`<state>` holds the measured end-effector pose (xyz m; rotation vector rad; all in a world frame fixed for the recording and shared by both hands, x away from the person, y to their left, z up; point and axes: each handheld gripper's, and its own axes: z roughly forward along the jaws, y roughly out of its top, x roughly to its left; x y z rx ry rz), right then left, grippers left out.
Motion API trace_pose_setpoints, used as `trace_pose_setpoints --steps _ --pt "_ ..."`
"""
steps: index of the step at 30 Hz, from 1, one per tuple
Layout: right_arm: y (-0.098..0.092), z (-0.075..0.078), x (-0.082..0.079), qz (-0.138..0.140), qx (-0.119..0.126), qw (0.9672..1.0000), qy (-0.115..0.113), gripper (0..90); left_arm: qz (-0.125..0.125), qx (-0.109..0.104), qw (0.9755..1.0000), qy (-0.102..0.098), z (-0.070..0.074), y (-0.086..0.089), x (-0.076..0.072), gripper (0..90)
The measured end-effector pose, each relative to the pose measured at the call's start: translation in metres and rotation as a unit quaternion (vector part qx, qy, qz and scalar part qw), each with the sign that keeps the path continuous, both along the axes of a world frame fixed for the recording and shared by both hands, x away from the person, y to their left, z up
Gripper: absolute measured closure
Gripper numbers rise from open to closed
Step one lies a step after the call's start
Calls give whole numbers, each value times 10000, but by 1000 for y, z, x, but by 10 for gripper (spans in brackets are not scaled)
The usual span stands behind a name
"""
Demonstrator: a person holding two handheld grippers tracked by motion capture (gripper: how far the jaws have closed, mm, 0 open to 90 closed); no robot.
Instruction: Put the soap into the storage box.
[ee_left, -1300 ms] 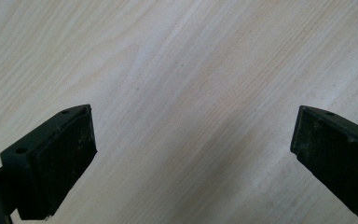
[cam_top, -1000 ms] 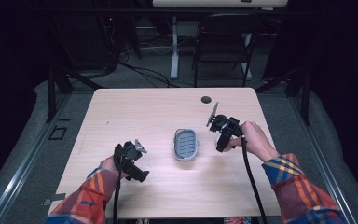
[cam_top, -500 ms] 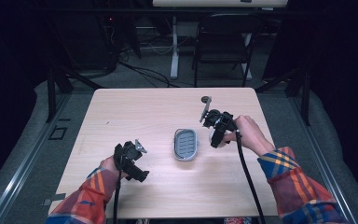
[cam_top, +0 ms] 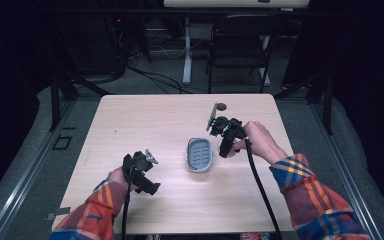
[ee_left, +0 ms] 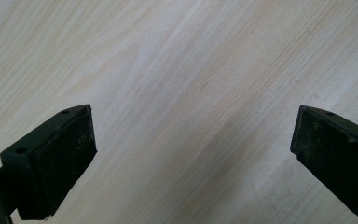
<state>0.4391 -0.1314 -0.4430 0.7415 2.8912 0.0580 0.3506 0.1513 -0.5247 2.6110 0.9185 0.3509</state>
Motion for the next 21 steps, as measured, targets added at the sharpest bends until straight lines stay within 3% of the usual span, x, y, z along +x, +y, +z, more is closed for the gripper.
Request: trace_pose_setpoints --steps 21 --pt "22 10 12 116 -43 9999 -21 230 -5 -29 10000 12 0 0 0 0"
